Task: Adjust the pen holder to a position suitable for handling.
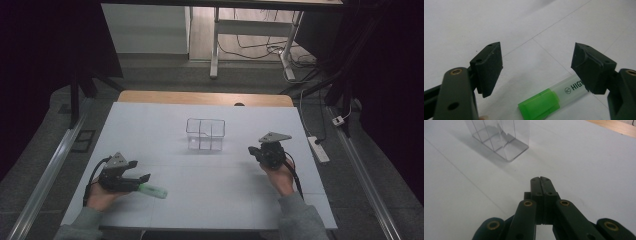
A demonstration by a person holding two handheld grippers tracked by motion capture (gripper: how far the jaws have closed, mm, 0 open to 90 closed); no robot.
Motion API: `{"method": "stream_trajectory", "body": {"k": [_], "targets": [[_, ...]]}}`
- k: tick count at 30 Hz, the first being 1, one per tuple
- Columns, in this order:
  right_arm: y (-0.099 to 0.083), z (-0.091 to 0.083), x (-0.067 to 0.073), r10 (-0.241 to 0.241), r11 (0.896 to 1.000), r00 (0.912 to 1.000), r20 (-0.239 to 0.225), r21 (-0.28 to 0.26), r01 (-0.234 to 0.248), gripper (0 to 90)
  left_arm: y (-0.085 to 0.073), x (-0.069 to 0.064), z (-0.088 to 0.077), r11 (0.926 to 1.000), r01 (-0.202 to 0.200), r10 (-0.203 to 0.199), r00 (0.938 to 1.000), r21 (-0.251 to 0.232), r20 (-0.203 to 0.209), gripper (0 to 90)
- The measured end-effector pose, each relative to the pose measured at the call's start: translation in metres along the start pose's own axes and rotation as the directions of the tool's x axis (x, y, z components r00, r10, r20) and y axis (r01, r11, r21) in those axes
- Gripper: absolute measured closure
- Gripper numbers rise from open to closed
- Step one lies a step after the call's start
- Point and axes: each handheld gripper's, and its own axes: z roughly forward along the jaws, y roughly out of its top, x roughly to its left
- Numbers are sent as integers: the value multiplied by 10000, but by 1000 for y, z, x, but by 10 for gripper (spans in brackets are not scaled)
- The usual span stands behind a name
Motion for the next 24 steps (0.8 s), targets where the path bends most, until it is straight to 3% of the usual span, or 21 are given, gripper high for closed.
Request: {"method": "stream_trajectory", "body": {"k": [5,14,20,24], "targets": [[-14,-13,0,101,9999,9999,-69,96,-100,900,0,-2,0,9999,-101,101,9999,44,28,247],[-45,-47,0,313,9989,9994,-133,-334,-318,534,1,-4,-2,9996,-234,234,9997,-178,28,251],[-58,-61,0,168,9987,9998,-68,-470,-171,458,1,-3,-2,9997,-234,234,9997,-77,60,249],[-66,-65,-6,423,9969,9990,-165,-655,-433,407,0,-3,-3,9997,-205,206,9998,-111,72,249]]}}
